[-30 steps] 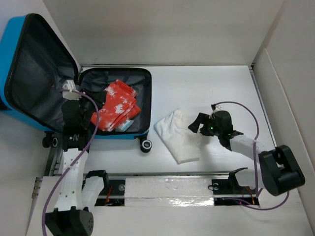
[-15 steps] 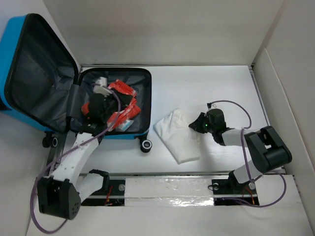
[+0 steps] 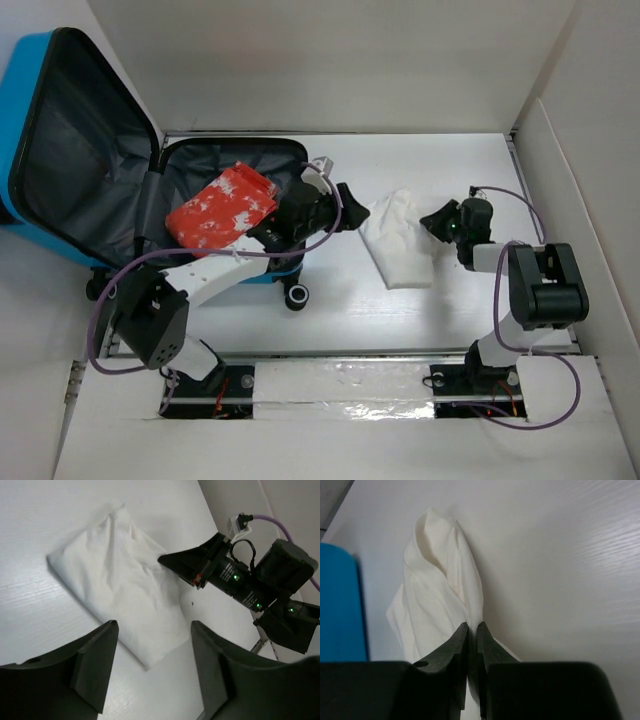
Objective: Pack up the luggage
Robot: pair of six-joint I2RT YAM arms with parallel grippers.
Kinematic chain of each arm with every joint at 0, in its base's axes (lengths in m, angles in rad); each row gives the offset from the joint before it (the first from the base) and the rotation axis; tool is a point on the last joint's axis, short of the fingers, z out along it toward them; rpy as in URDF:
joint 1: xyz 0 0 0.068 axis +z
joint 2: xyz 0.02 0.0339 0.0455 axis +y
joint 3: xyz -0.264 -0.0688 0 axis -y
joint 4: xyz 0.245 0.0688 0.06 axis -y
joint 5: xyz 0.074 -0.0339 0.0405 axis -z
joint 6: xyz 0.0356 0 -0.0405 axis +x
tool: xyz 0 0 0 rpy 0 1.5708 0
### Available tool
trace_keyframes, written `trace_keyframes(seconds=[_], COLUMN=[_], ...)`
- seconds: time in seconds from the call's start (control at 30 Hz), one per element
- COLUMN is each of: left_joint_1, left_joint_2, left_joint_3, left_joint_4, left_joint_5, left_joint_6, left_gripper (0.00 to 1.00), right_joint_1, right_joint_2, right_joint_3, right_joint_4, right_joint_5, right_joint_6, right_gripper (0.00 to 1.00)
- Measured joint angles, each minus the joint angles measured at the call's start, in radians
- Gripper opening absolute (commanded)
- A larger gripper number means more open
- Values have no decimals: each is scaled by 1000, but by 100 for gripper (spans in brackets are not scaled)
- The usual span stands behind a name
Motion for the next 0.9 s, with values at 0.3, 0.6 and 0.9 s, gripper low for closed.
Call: trace_keyframes(seconds=[0.3, 0.6, 0.9], left_joint_1=[-137, -170, -174], left_joint_2=[126, 352, 541], left_joint_3=[-10, 2, 197], left_joint_4=[2, 2, -32], left_joint_5=[-173, -249, -306], left_joint_6=[-45, -153, -226], left_gripper=[80, 69, 57], right_joint_1=[-25, -27, 2], right_joint_2=[-105, -661, -932], right_joint_3=[-64, -80, -117], right_joint_4=[-3, -129, -262], right_joint_5=[44, 180, 138], right_joint_6=[37, 1, -47], right_gripper=[100, 100, 99])
